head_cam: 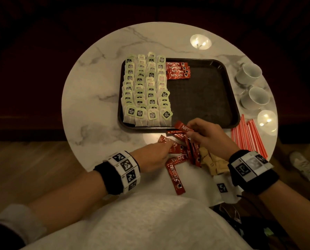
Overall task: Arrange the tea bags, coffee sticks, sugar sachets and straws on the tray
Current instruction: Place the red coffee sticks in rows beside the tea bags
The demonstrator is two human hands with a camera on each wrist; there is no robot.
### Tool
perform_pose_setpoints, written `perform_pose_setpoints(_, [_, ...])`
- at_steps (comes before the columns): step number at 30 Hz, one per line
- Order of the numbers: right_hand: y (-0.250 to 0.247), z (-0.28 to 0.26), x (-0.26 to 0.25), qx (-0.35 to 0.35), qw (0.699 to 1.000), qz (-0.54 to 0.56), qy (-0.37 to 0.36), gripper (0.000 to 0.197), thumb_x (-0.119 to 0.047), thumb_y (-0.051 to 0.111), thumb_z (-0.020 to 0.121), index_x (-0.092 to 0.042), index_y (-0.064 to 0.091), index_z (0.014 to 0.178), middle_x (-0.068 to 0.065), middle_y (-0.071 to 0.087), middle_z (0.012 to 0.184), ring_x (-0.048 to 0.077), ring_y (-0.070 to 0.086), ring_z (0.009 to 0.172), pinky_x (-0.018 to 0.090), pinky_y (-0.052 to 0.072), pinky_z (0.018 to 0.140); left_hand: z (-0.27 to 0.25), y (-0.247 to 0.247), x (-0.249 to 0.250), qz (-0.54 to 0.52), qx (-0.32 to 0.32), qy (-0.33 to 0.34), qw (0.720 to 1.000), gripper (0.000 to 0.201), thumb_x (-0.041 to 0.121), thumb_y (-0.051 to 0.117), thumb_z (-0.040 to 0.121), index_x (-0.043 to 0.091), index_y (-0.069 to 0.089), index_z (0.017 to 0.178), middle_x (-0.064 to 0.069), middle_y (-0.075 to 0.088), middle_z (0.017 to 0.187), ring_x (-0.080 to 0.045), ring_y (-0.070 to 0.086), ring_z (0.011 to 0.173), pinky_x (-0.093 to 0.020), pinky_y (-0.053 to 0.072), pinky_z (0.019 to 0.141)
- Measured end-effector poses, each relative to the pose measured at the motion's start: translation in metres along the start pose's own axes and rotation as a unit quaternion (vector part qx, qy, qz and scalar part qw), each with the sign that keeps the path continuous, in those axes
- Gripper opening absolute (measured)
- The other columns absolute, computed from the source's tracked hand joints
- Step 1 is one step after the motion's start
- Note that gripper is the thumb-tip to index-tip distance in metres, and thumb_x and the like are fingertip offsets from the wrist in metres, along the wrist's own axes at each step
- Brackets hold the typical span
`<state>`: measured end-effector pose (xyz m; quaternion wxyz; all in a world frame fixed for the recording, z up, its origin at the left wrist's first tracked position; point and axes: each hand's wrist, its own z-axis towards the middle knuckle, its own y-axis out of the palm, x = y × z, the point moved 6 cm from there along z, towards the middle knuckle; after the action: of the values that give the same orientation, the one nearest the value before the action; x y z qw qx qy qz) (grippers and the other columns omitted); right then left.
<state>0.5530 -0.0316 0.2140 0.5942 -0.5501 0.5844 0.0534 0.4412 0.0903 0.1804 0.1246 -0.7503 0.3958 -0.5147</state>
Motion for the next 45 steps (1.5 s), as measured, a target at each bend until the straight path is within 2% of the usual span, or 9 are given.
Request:
perform_pose_setpoints(6, [-0.004, -0.001, 0.000, 0.024, 0.994, 0.096, 0.047, 0.017, -0.022, 0.049, 0.102, -0.022, 0.058, 0.116, -0.010, 0.065, 0.091, -0.011, 0.060, 0.072, 0.019, 0.047, 0.069, 0.015, 0.022, 0.007, 0.203, -0.065, 0.040, 0.976, 0.076, 0.054, 0.067, 0.082, 0.012, 0.036, 0.135, -0.010, 0.053, 0.126, -0.026, 0.057, 0.106, -0.039, 0.050, 0.089])
perform_pose_setpoints(17, [-0.004, 0.013, -0.017, 0.017, 0.989, 0.140, 0.035, 0.029, -0.012, 0.051, 0.100, -0.026, 0.057, 0.124, -0.004, 0.058, 0.115, 0.011, 0.062, 0.101, 0.027, 0.055, 0.086, 0.011, 0.011, 0.004, 0.258, -0.008, 0.071, 0.964, 0.043, 0.041, 0.048, 0.098, 0.012, 0.046, 0.130, -0.009, 0.052, 0.129, -0.025, 0.058, 0.109, -0.039, 0.051, 0.083])
perform_pose_setpoints(20, [-0.010, 0.018, -0.023, 0.038, 0.985, 0.168, 0.010, 0.030, -0.014, 0.060, 0.095, -0.020, 0.059, 0.125, -0.006, 0.065, 0.108, 0.009, 0.068, 0.090, 0.024, 0.057, 0.079, 0.003, -0.007, 0.003, 0.167, 0.046, 0.073, 0.982, 0.039, 0.039, 0.050, 0.098, 0.014, 0.048, 0.127, -0.007, 0.061, 0.122, -0.023, 0.060, 0.108, -0.037, 0.050, 0.089])
perform_pose_setpoints(24, [-0.026, 0.026, -0.023, 0.096, 0.964, 0.246, 0.006, 0.032, -0.014, 0.070, 0.087, -0.015, 0.061, 0.118, 0.004, 0.070, 0.104, 0.013, 0.070, 0.089, 0.024, 0.057, 0.071, -0.008, -0.045, 0.002, -0.076, 0.137, 0.081, 0.984, 0.018, 0.032, 0.056, 0.096, 0.022, 0.046, 0.107, 0.006, 0.063, 0.093, -0.007, 0.063, 0.079, -0.025, 0.053, 0.069])
perform_pose_setpoints(28, [-0.043, 0.038, -0.024, 0.153, 0.944, 0.292, 0.001, 0.030, -0.020, 0.075, 0.081, -0.013, 0.063, 0.109, 0.003, 0.072, 0.096, 0.014, 0.070, 0.087, 0.023, 0.055, 0.068, -0.004, -0.079, -0.007, -0.341, 0.196, 0.016, 0.919, 0.015, 0.025, 0.056, 0.096, 0.020, 0.045, 0.104, -0.001, 0.069, 0.099, -0.010, 0.069, 0.091, -0.027, 0.056, 0.081])
perform_pose_setpoints(30, [-0.050, 0.044, -0.027, 0.171, 0.937, 0.305, -0.012, 0.031, -0.021, 0.075, 0.081, -0.011, 0.063, 0.108, 0.001, 0.072, 0.089, 0.014, 0.069, 0.079, 0.023, 0.055, 0.068, -0.001, -0.094, -0.007, -0.407, 0.235, 0.013, 0.883, 0.018, 0.021, 0.055, 0.097, 0.015, 0.047, 0.112, 0.000, 0.069, 0.096, -0.003, 0.068, 0.088, -0.018, 0.053, 0.076])
perform_pose_setpoints(34, [-0.057, 0.058, -0.035, 0.177, 0.929, 0.324, -0.026, 0.023, -0.018, 0.072, 0.085, -0.012, 0.065, 0.106, 0.000, 0.071, 0.087, 0.013, 0.068, 0.078, 0.022, 0.054, 0.068, 0.005, -0.111, 0.001, -0.426, 0.239, 0.037, 0.872, 0.017, 0.021, 0.052, 0.098, 0.017, 0.054, 0.114, 0.005, 0.064, 0.090, 0.007, 0.062, 0.072, -0.009, 0.046, 0.063])
perform_pose_setpoints(38, [-0.056, 0.068, -0.046, 0.145, 0.926, 0.345, -0.038, 0.014, -0.013, 0.064, 0.092, -0.012, 0.065, 0.106, 0.003, 0.070, 0.089, 0.012, 0.066, 0.077, 0.022, 0.056, 0.068, 0.015, -0.114, 0.004, -0.445, 0.223, 0.019, 0.867, 0.010, 0.023, 0.048, 0.100, 0.018, 0.055, 0.104, -0.001, 0.062, 0.080, -0.003, 0.057, 0.058, -0.013, 0.044, 0.052])
perform_pose_setpoints(45, [-0.042, 0.084, -0.058, 0.080, 0.930, 0.359, -0.026, 0.022, -0.020, 0.057, 0.094, -0.014, 0.068, 0.112, 0.004, 0.075, 0.098, 0.013, 0.069, 0.087, 0.023, 0.057, 0.080, 0.032, -0.120, 0.006, -0.465, 0.202, -0.014, 0.862, 0.013, 0.022, 0.039, 0.103, 0.024, 0.052, 0.107, -0.002, 0.064, 0.080, -0.009, 0.066, 0.064, -0.023, 0.046, 0.044])
